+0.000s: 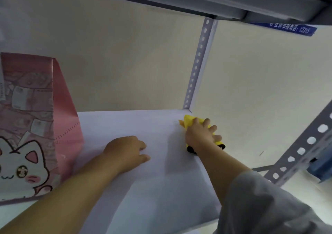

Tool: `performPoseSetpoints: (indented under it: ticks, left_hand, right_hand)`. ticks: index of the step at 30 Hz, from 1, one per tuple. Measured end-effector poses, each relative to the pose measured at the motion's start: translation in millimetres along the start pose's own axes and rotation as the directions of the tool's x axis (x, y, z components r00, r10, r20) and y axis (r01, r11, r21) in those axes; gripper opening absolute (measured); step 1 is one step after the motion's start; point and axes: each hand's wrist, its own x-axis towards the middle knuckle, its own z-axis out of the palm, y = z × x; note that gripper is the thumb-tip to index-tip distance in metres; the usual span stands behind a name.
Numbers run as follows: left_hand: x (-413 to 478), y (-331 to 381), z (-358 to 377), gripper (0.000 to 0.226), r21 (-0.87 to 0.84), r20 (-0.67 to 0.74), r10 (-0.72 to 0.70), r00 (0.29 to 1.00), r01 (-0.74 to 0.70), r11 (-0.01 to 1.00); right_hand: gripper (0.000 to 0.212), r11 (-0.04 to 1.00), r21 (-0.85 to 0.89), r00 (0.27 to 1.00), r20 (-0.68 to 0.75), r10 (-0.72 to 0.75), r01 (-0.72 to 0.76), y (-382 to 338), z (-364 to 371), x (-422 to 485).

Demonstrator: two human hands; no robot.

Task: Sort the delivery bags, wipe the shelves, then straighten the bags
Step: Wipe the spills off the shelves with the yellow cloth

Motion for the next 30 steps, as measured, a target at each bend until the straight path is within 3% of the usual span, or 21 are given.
performPoseSetpoints:
  ticks: [4, 7, 15, 16, 18, 21, 23, 25, 27, 30]
  left_hand:
    - [0.9, -3.7, 3.2, 0.052, -0.020, -0.021, 0.001, 1.000, -0.002, 1.000]
    - [0.7, -4.3, 5.2, 0.052, -0.022, -0.035, -0.001, 0.999, 0.001, 1.000]
    - [-0.4, -5.5, 9.3, 0.056, -0.022, -0.062, 0.007, 0.998, -0.009, 1.000]
    - [-0.6, -6.6, 9.8, 0.057, -0.031, -0.063, 0.009, 0.998, -0.011, 0.999]
    - [-1.7, -8.7, 11.3, 0.058, -0.060, -0.062, 0.011, 0.998, -0.015, 0.998]
    - [-3.8, -9.5, 14.5, 0.059, -0.100, -0.053, -0.001, 0.999, -0.004, 0.995]
    - [-4.4, -8.9, 14.7, 0.059, -0.106, -0.063, -0.005, 0.998, -0.002, 0.994]
    - [-4.7, -8.4, 13.8, 0.058, -0.116, -0.068, -0.013, 0.998, 0.006, 0.993]
    - [-5.5, -7.4, 13.5, 0.057, -0.116, -0.071, -0.014, 0.997, 0.006, 0.993]
    - [-7.2, -6.3, 14.7, 0.056, -0.103, -0.083, -0.006, 0.997, -0.003, 0.995]
  right_hand:
    - [0.046, 0.998, -0.020, 0.997, 0.053, -0.064, 0.065, -16.3, 0.4, 26.3]
    - [0.040, 0.975, -0.047, 0.973, 0.084, -0.215, 0.219, -27.4, 2.3, 34.7]
    - [0.042, 0.736, -0.066, 0.738, 0.106, -0.666, 0.674, -29.7, 16.3, 6.8]
    - [0.042, 0.733, -0.062, 0.735, 0.094, -0.672, 0.678, -25.2, 15.8, 6.5]
    - [0.041, 0.794, -0.063, 0.796, 0.083, -0.600, 0.605, -15.4, 11.6, 14.5]
    - [0.044, 0.925, -0.075, 0.927, 0.079, -0.366, 0.371, -2.3, 5.5, 33.4]
    - [0.047, 0.962, -0.069, 0.963, 0.070, -0.260, 0.265, -4.3, 5.9, 39.7]
    - [0.048, 0.964, -0.082, 0.967, 0.058, -0.248, 0.252, -17.5, 8.1, 38.8]
    - [0.046, 0.939, -0.088, 0.943, 0.070, -0.327, 0.332, -35.2, 11.0, 32.6]
    - [0.043, 0.828, -0.085, 0.831, 0.115, -0.545, 0.555, -52.9, 19.1, 17.8]
